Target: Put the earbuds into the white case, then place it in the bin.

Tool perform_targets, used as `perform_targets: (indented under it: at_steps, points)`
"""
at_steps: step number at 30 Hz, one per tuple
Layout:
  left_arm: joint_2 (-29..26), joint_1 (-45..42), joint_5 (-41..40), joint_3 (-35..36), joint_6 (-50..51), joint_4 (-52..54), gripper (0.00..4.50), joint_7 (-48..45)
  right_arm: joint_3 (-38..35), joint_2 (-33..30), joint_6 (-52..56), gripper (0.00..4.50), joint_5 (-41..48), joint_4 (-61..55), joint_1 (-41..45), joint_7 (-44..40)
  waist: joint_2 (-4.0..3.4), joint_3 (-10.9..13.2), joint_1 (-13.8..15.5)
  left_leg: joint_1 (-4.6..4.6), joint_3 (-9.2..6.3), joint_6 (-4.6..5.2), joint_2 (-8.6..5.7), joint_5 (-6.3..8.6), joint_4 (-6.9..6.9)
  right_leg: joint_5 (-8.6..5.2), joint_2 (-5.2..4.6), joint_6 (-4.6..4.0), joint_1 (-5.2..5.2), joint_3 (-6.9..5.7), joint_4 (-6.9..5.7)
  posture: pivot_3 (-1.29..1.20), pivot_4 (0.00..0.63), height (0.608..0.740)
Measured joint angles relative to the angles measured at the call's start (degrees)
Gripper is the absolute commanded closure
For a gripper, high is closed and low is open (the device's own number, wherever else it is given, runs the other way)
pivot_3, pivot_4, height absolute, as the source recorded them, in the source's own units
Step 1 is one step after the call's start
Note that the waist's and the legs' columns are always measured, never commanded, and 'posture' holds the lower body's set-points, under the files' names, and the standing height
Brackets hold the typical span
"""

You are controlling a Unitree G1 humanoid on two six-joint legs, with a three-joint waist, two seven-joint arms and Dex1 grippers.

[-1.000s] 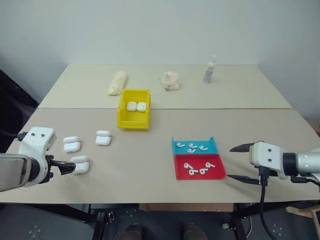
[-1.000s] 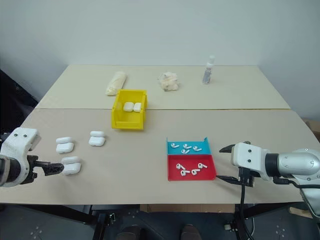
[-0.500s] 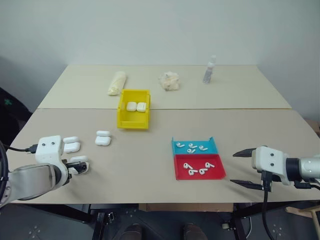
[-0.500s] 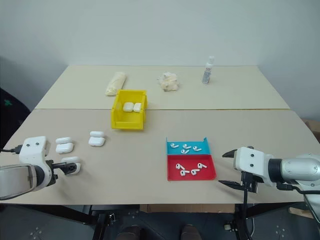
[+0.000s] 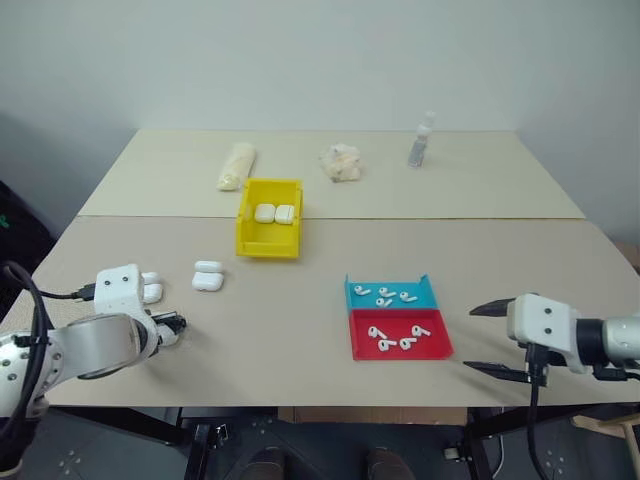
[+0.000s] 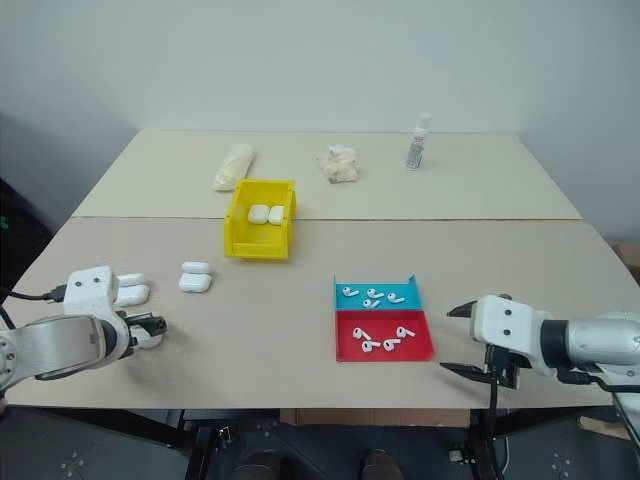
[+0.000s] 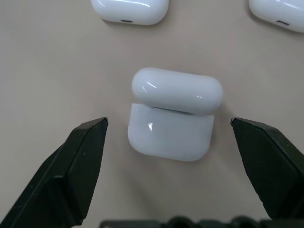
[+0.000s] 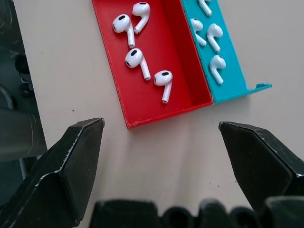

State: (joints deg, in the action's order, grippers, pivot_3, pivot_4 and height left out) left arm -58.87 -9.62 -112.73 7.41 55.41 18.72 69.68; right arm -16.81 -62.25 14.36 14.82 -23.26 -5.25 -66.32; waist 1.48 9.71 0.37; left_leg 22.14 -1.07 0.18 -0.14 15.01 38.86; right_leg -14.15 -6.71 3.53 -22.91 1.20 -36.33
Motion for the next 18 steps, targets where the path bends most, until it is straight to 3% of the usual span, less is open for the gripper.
perform_targets:
  at_steps: [18]
  points:
    - [1.24,-5.40,0.03,-4.07,3.82,-7.10,0.00,0.39,-0.46,0.01,1.15,0.03,0.00,-1.81,-1.08,0.23,0.00,0.00,0.17,-0.37,-0.11,-0.01,0.01,0.00,-0.01,0.00,0.02,0.00,0.52,-0.13,0.18,0.00,0.150,0.740]
